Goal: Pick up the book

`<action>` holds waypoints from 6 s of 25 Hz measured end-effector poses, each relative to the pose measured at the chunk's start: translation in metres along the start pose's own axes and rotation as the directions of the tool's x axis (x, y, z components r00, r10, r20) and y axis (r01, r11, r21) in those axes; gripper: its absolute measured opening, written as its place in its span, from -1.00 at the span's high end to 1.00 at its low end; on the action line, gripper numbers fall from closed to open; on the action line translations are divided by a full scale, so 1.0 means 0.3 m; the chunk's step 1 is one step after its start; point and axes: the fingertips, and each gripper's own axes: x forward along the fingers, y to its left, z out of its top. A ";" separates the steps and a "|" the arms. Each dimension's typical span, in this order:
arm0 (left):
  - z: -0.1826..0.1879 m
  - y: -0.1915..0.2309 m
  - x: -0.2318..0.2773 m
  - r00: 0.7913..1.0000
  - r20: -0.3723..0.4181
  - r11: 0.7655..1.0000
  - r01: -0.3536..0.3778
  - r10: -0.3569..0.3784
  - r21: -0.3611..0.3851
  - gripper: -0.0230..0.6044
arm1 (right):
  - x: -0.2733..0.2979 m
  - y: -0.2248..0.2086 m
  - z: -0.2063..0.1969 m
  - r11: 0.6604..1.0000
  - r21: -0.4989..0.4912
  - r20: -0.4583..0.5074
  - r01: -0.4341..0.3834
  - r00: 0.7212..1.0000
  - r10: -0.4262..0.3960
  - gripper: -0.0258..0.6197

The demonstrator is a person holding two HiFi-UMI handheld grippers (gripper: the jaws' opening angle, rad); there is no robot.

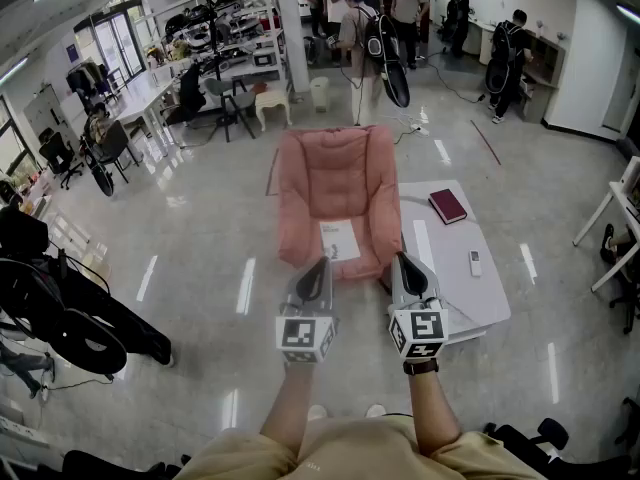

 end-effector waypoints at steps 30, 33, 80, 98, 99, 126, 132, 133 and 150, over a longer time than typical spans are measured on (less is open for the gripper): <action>-0.311 0.301 0.830 0.996 -0.079 0.992 -0.036 0.026 -0.123 0.92 | 0.721 -0.329 -0.299 1.000 0.028 -0.170 0.004 0.985 0.000 0.91; -0.316 0.420 0.986 0.997 -0.072 0.991 0.001 -0.011 -0.130 0.92 | 0.920 -0.331 -0.308 0.999 0.032 -0.175 0.022 0.984 -0.016 0.91; -1.736 0.951 1.569 0.662 -0.727 0.909 -0.170 -0.181 -0.381 0.92 | 1.851 -0.516 -1.658 0.968 0.251 -0.757 -0.013 0.621 0.204 0.91; -2.562 0.928 1.426 0.338 -0.897 0.866 -0.312 -0.284 -0.391 0.64 | 1.752 -0.454 -2.537 0.892 0.443 -0.863 0.088 0.312 0.397 0.64; -2.603 0.926 1.421 0.325 -0.900 0.859 -0.326 -0.290 -0.394 0.62 | 1.745 -0.452 -2.575 0.889 0.447 -0.864 0.096 0.304 0.402 0.62; -3.003 0.939 1.389 0.286 -0.899 0.822 -0.380 -0.330 -0.423 0.51 | 1.827 -0.442 -2.812 0.863 0.503 -0.812 0.050 0.368 0.452 0.45; -3.080 0.898 1.430 0.321 -0.841 0.742 -0.400 -0.436 -0.538 0.43 | 1.808 -0.403 -2.849 0.848 0.527 -0.802 0.047 0.356 0.479 0.45; -3.087 0.897 1.434 0.314 -0.836 0.733 -0.405 -0.450 -0.546 0.46 | 1.804 -0.395 -2.850 0.848 0.529 -0.802 0.040 0.352 0.483 0.44; -2.709 0.763 1.516 0.445 -0.701 0.611 -0.351 -0.558 -0.710 0.79 | 1.852 -0.582 -2.536 0.875 0.482 -0.793 0.052 0.449 0.411 0.47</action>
